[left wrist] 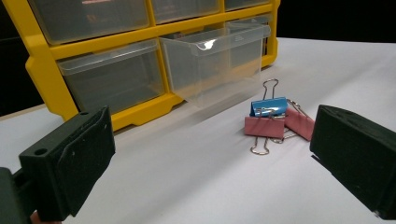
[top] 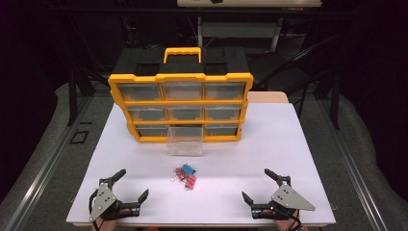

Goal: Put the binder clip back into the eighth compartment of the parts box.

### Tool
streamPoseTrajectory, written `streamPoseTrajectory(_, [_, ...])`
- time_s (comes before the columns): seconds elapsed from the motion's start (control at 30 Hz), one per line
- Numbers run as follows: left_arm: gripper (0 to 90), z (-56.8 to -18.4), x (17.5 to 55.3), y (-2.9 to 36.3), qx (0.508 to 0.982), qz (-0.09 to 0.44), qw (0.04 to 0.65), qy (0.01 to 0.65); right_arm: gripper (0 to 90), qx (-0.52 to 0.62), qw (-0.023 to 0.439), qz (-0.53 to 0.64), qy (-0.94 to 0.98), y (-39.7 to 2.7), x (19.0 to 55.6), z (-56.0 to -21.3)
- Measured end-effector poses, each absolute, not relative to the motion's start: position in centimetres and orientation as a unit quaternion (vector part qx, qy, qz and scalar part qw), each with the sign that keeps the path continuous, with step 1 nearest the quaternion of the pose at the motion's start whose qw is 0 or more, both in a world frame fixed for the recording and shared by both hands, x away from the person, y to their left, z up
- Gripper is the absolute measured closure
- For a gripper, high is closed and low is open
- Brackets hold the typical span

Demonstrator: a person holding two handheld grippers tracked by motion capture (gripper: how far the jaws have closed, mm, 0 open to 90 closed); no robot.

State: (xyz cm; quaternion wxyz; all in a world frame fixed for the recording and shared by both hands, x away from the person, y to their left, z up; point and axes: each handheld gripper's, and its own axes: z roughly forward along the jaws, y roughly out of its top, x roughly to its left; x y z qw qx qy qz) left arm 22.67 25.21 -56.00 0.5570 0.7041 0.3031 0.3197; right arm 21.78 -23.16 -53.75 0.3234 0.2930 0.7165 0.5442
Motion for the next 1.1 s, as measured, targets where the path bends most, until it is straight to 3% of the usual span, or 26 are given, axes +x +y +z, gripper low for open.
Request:
streamPoseTrajectory(0.37, [0.0,-56.0,22.8,25.1,0.705,0.318,0.555,0.305,0.0,0.291,0.318,0.541,0.722,-23.1,21.9,-53.9])
streamPoseTrajectory(0.7, [0.0,-55.5,23.4,24.4,0.733,0.274,0.532,0.325,0.0,0.291,0.312,0.535,0.729,-22.7,22.1,-54.1])
streamPoseTrajectory(1.1, [0.0,-55.3,24.5,22.9,0.754,0.257,0.511,0.323,0.0,0.287,0.311,0.527,0.737,-22.2,22.3,-54.2])
